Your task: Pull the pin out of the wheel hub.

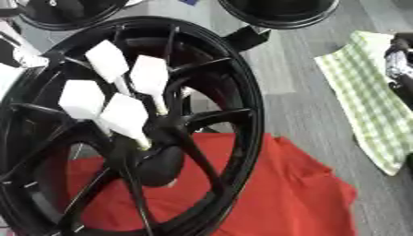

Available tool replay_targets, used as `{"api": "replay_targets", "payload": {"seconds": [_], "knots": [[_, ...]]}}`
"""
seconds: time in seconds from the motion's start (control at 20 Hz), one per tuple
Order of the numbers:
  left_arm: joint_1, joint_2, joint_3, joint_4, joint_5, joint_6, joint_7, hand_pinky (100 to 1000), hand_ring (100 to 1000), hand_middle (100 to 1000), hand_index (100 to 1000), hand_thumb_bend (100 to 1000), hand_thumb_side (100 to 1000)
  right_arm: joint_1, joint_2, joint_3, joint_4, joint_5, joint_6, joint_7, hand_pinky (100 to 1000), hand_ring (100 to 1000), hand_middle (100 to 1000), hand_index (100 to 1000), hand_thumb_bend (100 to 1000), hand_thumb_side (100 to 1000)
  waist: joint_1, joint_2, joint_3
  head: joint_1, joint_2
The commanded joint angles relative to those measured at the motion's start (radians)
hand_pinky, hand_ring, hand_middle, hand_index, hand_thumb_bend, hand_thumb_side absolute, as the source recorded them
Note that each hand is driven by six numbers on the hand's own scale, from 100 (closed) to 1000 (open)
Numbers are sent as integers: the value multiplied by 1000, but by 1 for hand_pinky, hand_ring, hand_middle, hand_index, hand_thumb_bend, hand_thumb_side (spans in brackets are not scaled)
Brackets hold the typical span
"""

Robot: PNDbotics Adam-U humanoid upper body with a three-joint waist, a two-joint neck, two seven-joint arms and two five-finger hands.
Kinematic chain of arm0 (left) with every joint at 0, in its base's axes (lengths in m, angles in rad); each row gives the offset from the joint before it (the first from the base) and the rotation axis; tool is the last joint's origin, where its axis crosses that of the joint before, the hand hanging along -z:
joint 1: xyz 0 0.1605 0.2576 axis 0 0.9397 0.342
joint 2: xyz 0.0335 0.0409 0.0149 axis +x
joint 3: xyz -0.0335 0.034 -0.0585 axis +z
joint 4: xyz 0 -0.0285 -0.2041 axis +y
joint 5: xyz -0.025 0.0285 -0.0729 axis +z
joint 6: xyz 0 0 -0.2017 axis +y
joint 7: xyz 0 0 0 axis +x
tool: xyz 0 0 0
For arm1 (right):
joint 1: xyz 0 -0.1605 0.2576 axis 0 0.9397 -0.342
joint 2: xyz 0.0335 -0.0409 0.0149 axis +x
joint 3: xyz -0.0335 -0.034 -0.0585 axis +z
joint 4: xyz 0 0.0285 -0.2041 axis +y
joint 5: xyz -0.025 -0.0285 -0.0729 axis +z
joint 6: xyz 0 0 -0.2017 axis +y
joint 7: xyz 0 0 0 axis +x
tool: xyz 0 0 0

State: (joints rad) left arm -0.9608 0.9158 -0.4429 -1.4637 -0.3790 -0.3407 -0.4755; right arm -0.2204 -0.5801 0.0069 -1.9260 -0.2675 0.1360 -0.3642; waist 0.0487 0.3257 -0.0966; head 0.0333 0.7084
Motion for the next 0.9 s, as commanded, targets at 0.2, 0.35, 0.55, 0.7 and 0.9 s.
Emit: {"api": "replay_targets", "payload": {"seconds": [0.2,0.35,0.55,0.7,0.9], "knots": [[-62,-26,8,26,31,32,-114,856,856,825,880,303,254,-17,-16,1,-4,-11,-3,10,857,772,722,727,100,362,3,-22,-7,12,-41],[-79,-42,14,36,42,38,-171,856,858,835,880,304,233,-18,-15,1,-2,-11,-4,12,857,772,722,728,100,365,5,-20,-8,13,-52],[-88,-50,23,35,77,45,-244,857,862,835,869,318,225,-20,-13,0,-1,-12,-5,12,857,772,722,727,100,367,9,-17,-10,10,-49],[-93,-51,25,32,110,59,-299,858,865,840,866,327,242,-23,-12,0,0,-13,-6,12,857,772,722,728,100,368,12,-15,-13,9,-44],[-104,-53,35,28,133,86,-376,858,867,839,865,329,258,-24,-11,1,2,-13,-7,13,858,772,723,728,100,372,16,-14,-14,11,-38]]}}
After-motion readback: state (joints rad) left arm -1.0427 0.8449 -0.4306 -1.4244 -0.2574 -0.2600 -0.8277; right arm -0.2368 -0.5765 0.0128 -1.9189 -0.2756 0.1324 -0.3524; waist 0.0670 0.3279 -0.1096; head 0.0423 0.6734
